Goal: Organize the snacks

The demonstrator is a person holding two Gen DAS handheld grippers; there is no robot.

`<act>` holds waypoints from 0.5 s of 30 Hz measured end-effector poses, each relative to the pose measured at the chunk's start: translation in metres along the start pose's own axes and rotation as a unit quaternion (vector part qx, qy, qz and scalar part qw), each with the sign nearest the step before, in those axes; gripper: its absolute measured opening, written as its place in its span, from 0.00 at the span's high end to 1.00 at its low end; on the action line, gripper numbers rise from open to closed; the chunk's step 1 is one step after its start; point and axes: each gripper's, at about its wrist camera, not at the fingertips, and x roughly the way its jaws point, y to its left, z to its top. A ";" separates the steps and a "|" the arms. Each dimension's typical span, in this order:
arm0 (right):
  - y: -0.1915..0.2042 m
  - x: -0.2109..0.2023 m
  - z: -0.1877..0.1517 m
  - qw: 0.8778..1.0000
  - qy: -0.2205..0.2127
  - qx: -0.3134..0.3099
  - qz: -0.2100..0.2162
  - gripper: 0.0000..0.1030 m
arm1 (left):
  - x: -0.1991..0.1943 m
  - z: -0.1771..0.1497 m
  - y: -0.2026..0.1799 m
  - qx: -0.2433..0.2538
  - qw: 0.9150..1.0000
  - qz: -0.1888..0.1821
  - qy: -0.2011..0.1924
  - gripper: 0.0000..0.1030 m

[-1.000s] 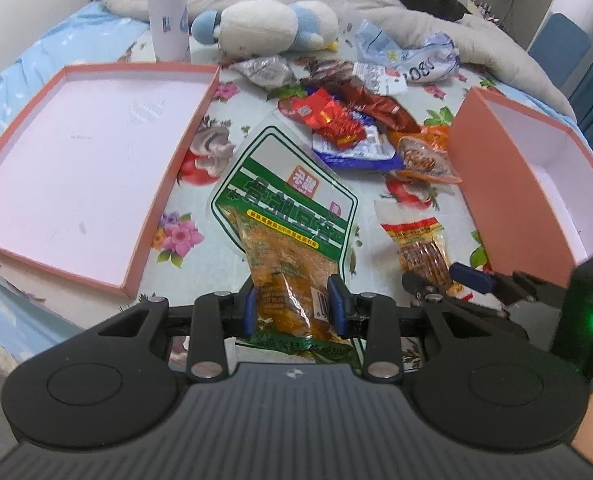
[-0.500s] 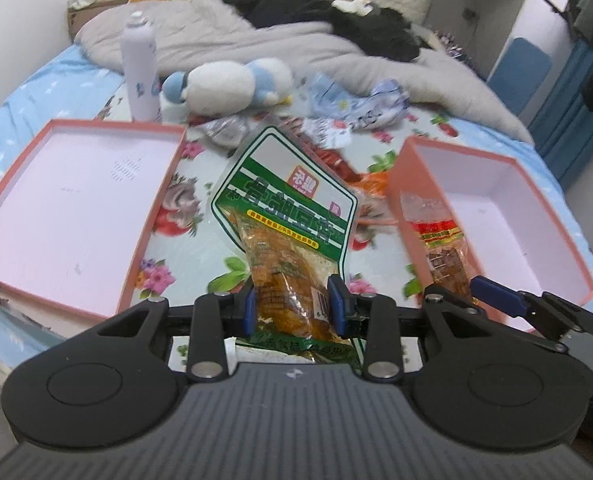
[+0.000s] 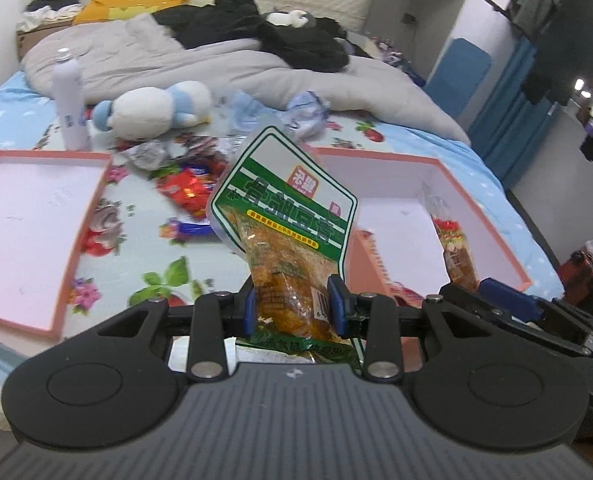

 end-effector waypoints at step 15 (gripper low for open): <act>-0.064 0.043 -0.020 0.996 0.053 0.065 -0.039 0.87 | 0.066 0.006 -0.048 0.032 0.998 -0.016 0.054 0.61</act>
